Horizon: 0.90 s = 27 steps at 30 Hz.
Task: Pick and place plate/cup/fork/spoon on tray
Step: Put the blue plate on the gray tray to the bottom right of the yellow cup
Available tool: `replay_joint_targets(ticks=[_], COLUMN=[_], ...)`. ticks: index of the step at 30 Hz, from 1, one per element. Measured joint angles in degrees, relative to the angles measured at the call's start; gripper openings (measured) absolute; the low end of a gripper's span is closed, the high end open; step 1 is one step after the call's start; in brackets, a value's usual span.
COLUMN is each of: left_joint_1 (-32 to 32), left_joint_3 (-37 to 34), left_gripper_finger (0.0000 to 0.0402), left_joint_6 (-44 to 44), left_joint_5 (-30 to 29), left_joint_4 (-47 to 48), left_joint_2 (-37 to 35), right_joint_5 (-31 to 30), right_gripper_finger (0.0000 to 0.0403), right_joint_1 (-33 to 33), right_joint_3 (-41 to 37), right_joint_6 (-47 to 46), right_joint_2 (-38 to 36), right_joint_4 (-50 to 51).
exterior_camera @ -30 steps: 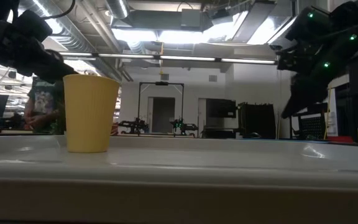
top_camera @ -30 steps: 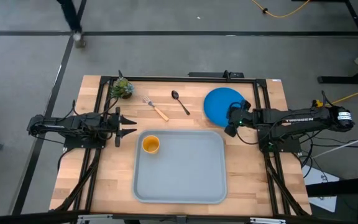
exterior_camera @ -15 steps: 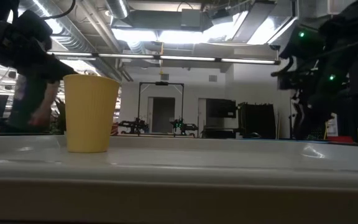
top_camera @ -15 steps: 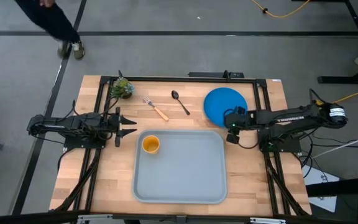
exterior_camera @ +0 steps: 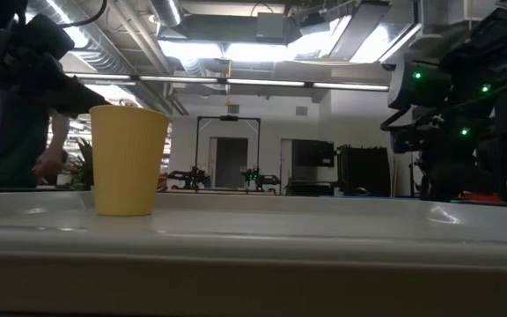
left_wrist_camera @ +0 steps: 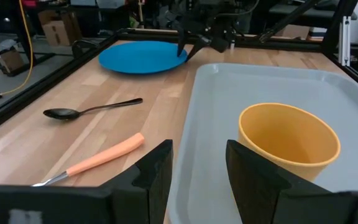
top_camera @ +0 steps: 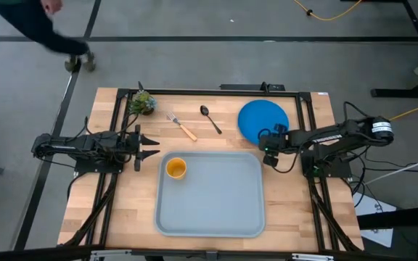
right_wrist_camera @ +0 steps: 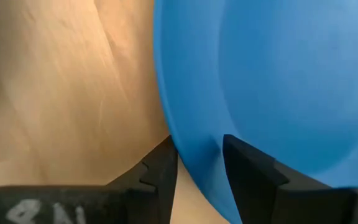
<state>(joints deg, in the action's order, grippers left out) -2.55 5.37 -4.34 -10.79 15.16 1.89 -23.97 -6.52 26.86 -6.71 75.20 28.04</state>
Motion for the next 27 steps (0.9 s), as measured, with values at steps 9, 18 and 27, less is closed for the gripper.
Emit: replay_joint_targets(ticks=[9,18,27], left_joint_1=[0.00,0.00,0.00], left_joint_3=[0.00,0.00,0.00], left_gripper_finger=[0.0143,0.0143,0.0143], left_joint_6=[0.00,0.02,0.00], left_joint_5=[0.22,1.37,1.49], left_joint_4=[0.02,0.04,0.04], left_joint_2=[0.00,0.00,-0.02], right_joint_5=[-2.23,-6.11,-6.51], right_gripper_finger=[0.0079,0.0006,0.0004], right_joint_1=[-0.09,1.99,11.23], right_joint_3=[0.05,3.78,24.04], right_joint_6=[-0.49,-5.51,-12.13], right_joint_2=[0.56,-0.09,-0.68], right_joint_4=[0.09,1.74,15.47])
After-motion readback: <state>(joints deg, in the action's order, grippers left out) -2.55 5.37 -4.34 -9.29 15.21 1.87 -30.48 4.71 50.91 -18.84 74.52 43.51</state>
